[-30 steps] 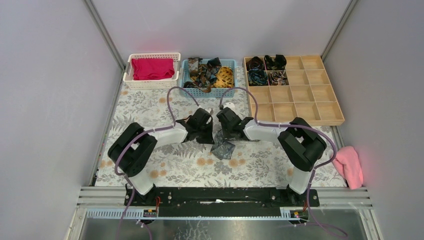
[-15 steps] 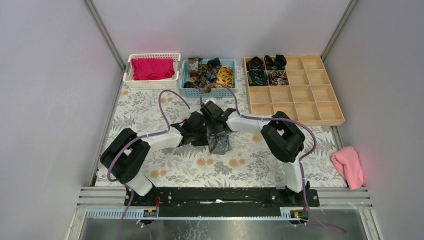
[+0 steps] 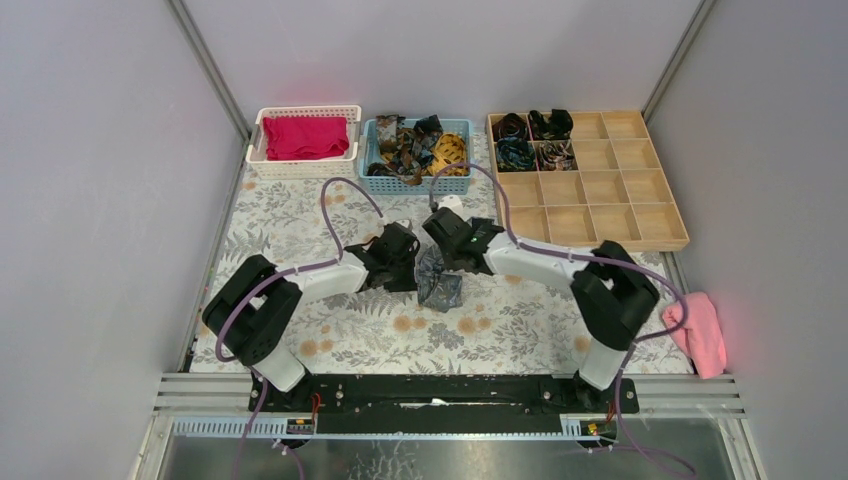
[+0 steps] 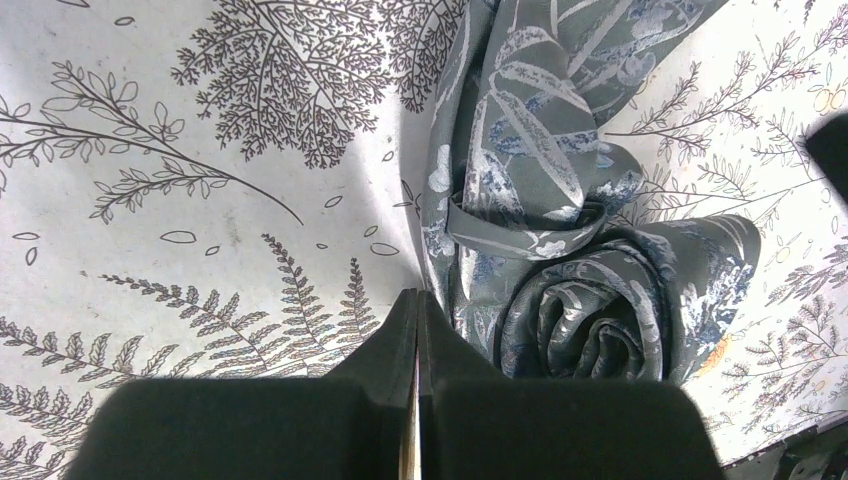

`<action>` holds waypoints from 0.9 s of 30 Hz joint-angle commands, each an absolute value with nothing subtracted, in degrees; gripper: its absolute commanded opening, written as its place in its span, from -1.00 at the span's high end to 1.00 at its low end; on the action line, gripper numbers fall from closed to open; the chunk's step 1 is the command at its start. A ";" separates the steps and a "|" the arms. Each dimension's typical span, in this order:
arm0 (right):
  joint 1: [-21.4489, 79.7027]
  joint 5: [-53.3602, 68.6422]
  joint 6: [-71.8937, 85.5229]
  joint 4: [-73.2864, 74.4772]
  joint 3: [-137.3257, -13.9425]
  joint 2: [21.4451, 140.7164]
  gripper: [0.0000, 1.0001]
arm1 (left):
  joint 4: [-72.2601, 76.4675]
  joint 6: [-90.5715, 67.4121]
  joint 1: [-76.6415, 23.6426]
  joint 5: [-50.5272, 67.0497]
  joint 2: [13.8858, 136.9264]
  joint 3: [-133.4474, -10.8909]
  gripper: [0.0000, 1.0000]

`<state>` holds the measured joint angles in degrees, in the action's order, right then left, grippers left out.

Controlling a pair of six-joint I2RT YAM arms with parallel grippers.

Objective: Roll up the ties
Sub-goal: Roll the tie at the center of the board.

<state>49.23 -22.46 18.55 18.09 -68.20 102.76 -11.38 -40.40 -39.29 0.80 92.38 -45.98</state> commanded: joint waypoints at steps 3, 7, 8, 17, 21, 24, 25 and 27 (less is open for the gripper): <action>49.48 -26.55 22.10 20.33 -64.49 92.85 1.00 | -12.16 -40.00 -39.59 0.88 93.06 -44.51 1.00; 49.43 -20.97 26.71 16.85 -54.31 86.89 1.00 | -11.77 -40.42 -40.01 2.37 89.36 -43.09 1.00; 49.44 -20.01 27.93 15.35 -51.71 85.37 1.00 | -11.80 -40.51 -40.21 2.66 88.41 -42.81 1.00; 49.47 -14.21 33.85 5.69 -39.26 82.70 1.00 | -9.37 -44.27 -44.62 2.38 87.90 -40.87 1.00; 48.59 -15.65 36.16 2.07 -36.94 84.35 1.00 | -9.23 -44.79 -44.71 -1.11 90.03 -41.58 1.00; 45.89 -16.28 37.15 -1.17 -35.59 86.66 1.00 | -13.33 -45.18 -44.67 -6.75 89.37 -43.75 1.00; 44.80 -14.95 37.24 -2.95 -35.14 87.43 1.00 | -14.44 -45.48 -44.61 -8.31 88.78 -44.03 1.00; 43.56 -13.46 37.29 -5.71 -34.82 89.27 1.00 | -15.73 -46.18 -44.54 -11.43 87.74 -44.45 1.00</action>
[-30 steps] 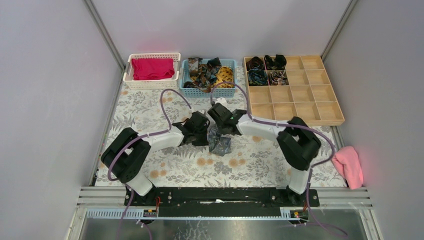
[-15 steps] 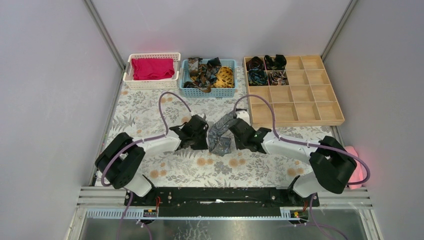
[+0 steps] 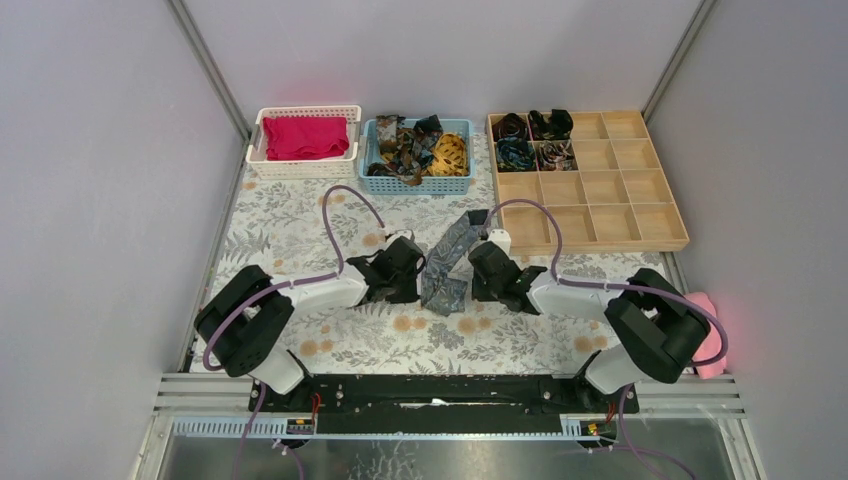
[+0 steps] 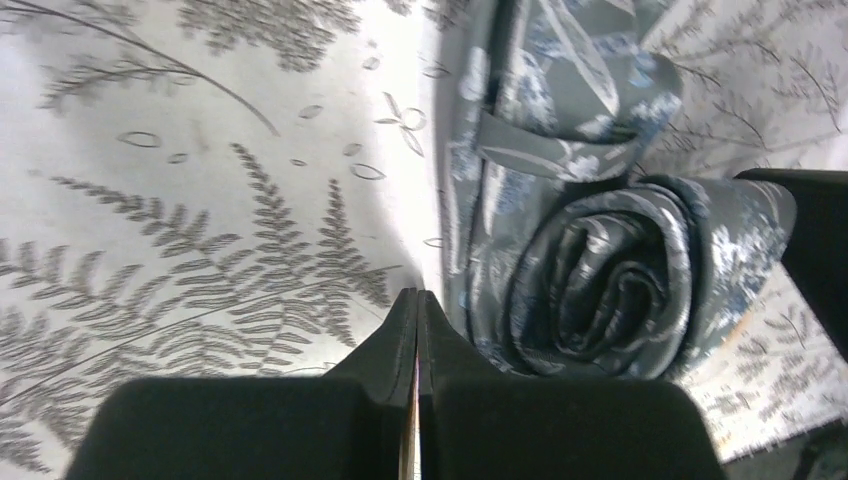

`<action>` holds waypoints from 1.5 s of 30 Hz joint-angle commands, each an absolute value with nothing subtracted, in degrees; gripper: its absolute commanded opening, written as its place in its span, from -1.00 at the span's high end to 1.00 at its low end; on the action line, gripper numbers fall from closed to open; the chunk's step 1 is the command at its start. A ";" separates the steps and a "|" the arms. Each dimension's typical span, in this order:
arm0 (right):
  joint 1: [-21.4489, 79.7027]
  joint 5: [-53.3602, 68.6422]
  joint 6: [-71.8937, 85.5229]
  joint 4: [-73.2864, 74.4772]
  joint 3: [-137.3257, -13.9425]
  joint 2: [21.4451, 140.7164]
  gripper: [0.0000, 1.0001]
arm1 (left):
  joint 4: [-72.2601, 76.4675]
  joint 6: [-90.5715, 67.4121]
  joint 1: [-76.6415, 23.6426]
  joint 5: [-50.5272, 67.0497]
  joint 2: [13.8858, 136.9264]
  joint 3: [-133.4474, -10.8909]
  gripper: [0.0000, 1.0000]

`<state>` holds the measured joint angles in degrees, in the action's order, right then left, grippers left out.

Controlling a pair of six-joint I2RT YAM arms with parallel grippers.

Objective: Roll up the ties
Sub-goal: Roll the tie at the center of the board.

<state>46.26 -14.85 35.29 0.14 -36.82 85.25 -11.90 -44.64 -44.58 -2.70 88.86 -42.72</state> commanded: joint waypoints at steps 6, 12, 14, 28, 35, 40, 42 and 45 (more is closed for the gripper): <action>43.23 -9.14 36.76 -9.81 -37.35 94.53 1.00 | -12.85 -44.25 -40.62 -12.91 90.28 -46.94 1.00; 43.26 -5.19 36.70 -11.49 -37.38 92.41 1.00 | -1.91 -42.04 -39.73 -3.72 94.80 -47.31 1.00; 43.24 -3.62 36.57 -12.15 -37.63 90.90 1.00 | -0.58 -42.05 -39.81 -2.09 97.20 -47.88 1.00; 43.34 1.14 34.16 -14.61 -43.23 91.23 1.00 | 3.06 -41.89 -39.99 2.72 103.53 -45.88 1.00; 43.33 0.35 30.30 -10.49 -52.90 97.37 1.00 | 3.24 -42.18 -39.96 3.78 103.80 -45.23 1.00; 43.37 -1.55 31.17 -7.37 -56.11 103.52 1.00 | 2.48 -41.78 -39.99 2.61 103.20 -45.08 1.00; 43.33 -2.79 32.34 -9.17 -54.07 104.03 1.00 | 2.25 -41.59 -39.98 2.26 103.21 -45.10 1.00; 43.29 -4.39 31.97 -8.21 -53.76 104.24 1.00 | 2.31 -41.57 -39.99 2.19 103.66 -45.08 1.00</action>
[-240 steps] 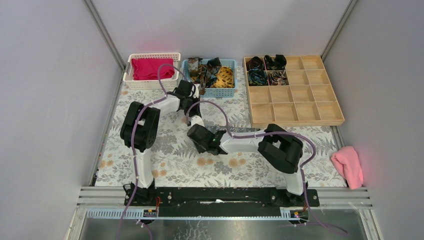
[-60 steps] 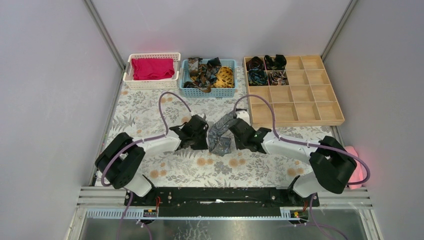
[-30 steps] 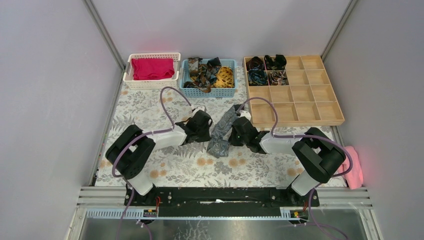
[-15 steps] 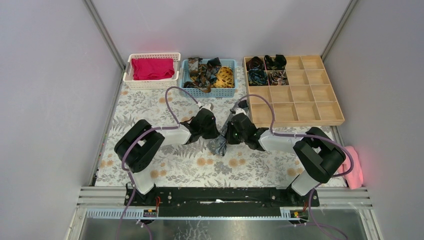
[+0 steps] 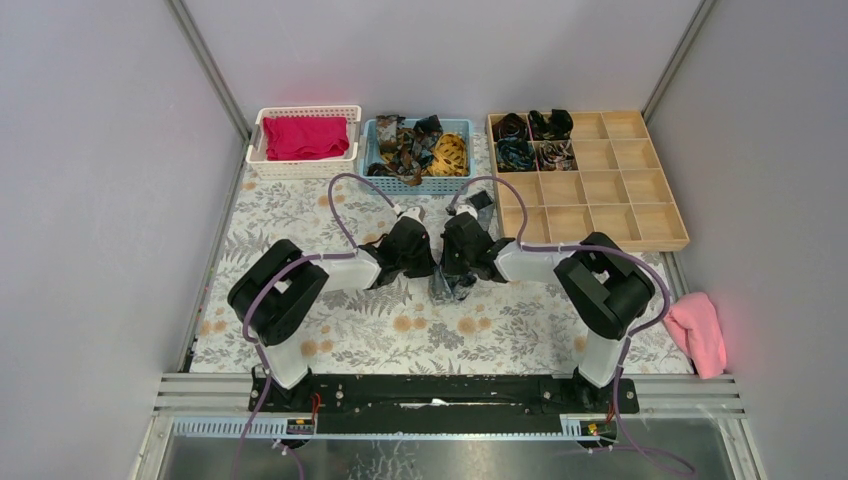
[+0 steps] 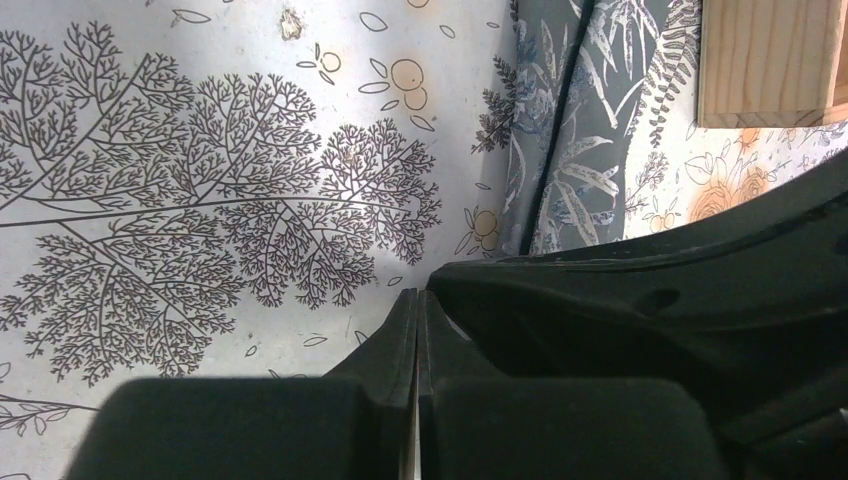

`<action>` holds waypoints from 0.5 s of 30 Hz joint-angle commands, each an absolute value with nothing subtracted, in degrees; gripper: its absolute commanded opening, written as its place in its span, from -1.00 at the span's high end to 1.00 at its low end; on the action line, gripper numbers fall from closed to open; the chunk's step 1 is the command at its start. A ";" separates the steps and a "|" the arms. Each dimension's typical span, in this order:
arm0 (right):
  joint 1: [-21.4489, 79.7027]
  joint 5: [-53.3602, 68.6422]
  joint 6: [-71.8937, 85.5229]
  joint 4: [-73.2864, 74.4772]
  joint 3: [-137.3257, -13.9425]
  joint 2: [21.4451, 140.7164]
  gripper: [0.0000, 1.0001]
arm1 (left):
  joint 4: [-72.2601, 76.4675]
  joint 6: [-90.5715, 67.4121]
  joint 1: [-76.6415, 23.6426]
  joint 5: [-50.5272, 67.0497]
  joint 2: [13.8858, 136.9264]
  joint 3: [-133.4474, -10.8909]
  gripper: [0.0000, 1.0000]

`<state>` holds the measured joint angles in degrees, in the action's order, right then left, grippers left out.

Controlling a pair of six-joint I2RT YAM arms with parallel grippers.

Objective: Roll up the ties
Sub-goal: Roll the tie at the center of the board.

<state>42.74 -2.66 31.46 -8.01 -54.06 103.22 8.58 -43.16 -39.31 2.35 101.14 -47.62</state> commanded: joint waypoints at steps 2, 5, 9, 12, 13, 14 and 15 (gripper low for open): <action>43.25 -6.14 31.02 -6.35 -54.58 103.61 0.92 | 2.32 -41.66 -39.99 2.31 104.00 -45.02 1.00; 43.32 -9.43 29.47 -4.66 -55.16 100.62 0.56 | 2.40 -41.74 -39.98 2.20 103.85 -44.75 1.00; 43.30 -13.97 25.14 -0.58 -57.79 94.82 0.29 | 2.36 -41.55 -39.95 1.74 103.58 -44.44 1.00; 43.32 -15.91 22.37 3.13 -59.42 90.14 0.03 | 2.63 -41.41 -39.99 1.17 103.95 -43.89 1.00; 43.37 -16.30 21.47 4.07 -59.92 88.77 -0.01 | 2.67 -41.40 -39.88 1.08 104.26 -43.86 1.00; 43.35 -17.20 21.11 5.86 -60.61 87.37 -0.06 | 2.72 -41.46 -39.84 1.10 104.54 -43.90 1.00; 43.33 -17.86 20.81 7.30 -61.06 86.17 -0.08 | 2.99 -41.53 -39.88 1.39 104.85 -43.86 1.00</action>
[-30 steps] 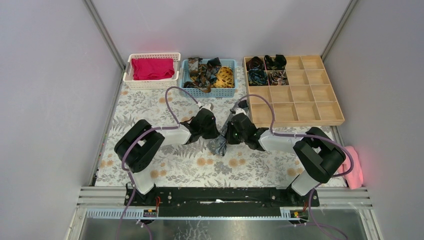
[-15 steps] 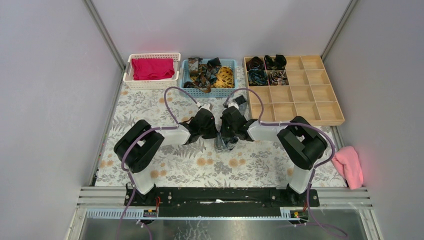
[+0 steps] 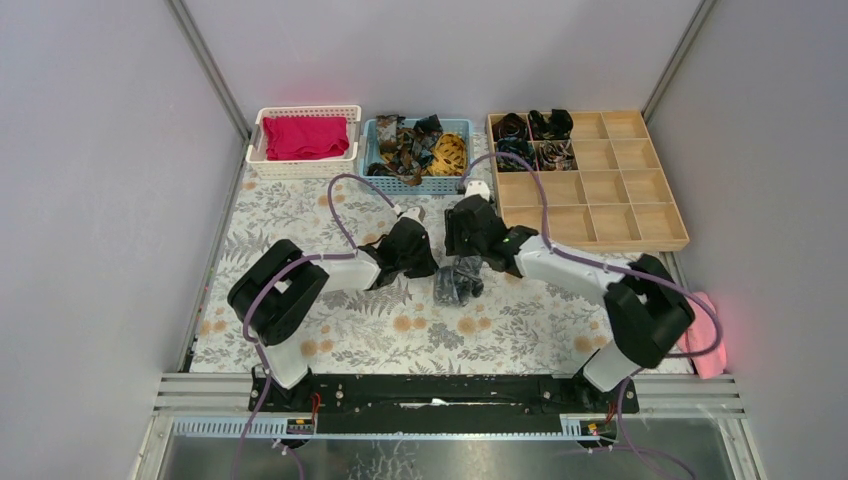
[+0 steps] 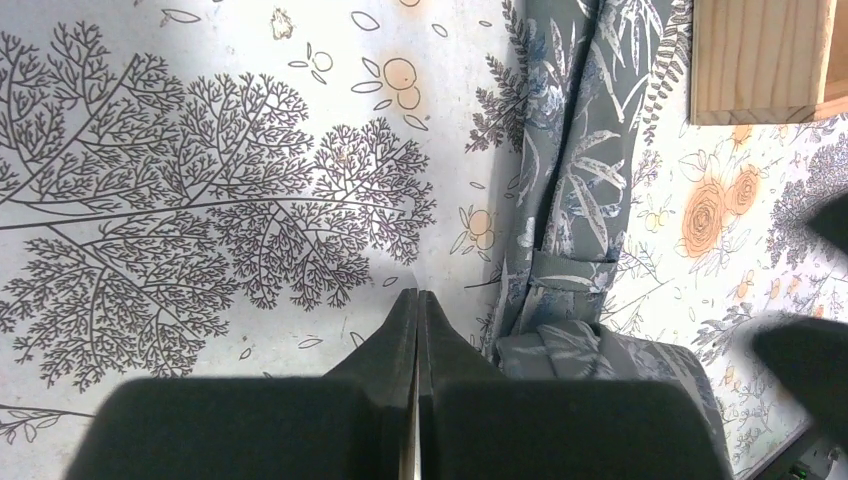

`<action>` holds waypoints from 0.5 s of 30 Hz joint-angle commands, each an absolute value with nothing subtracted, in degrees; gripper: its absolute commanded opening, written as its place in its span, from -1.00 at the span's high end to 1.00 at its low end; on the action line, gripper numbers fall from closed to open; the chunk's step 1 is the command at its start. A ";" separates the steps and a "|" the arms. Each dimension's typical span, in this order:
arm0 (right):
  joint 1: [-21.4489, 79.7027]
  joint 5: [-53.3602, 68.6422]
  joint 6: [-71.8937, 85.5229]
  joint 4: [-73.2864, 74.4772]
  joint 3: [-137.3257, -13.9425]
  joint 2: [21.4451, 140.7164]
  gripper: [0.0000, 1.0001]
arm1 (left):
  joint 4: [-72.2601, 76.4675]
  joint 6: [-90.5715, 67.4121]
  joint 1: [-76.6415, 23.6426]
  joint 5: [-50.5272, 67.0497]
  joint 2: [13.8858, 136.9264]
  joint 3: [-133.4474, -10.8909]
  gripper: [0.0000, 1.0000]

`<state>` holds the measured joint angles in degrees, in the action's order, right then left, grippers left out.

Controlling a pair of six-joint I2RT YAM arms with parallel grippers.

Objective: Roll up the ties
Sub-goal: Roll the tie at the center of the board.

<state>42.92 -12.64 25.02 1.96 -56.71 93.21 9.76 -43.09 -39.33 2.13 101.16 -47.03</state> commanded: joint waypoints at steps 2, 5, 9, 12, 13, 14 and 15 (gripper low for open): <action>43.31 -19.08 20.87 9.71 -61.01 83.76 -0.12 | 3.29 -41.72 -39.96 1.74 105.41 -44.01 1.00; 43.31 -18.59 22.37 12.23 -58.33 80.56 -0.12 | 3.34 -41.62 -39.95 2.21 105.62 -44.38 1.00; 43.33 -16.65 25.88 12.56 -50.38 75.26 -0.02 | 3.19 -41.41 -39.92 2.36 105.55 -44.68 1.00; 43.33 -15.04 29.43 10.50 -42.90 69.99 -0.01 | 3.47 -41.40 -39.98 2.86 105.70 -44.89 1.00; 43.27 -14.27 30.20 10.27 -40.84 68.43 0.00 | 3.50 -41.40 -39.93 2.90 105.82 -44.99 1.00; 43.32 -13.51 31.06 9.98 -38.93 66.82 0.00 | 3.45 -41.32 -39.98 2.98 105.89 -45.06 1.00; 43.34 -11.87 32.15 9.59 -37.08 65.42 0.02 | 3.51 -41.31 -39.95 2.99 106.04 -45.13 1.00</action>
<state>42.98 -15.33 27.22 9.72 -42.37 71.05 11.16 -43.11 -39.38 2.81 101.78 -47.00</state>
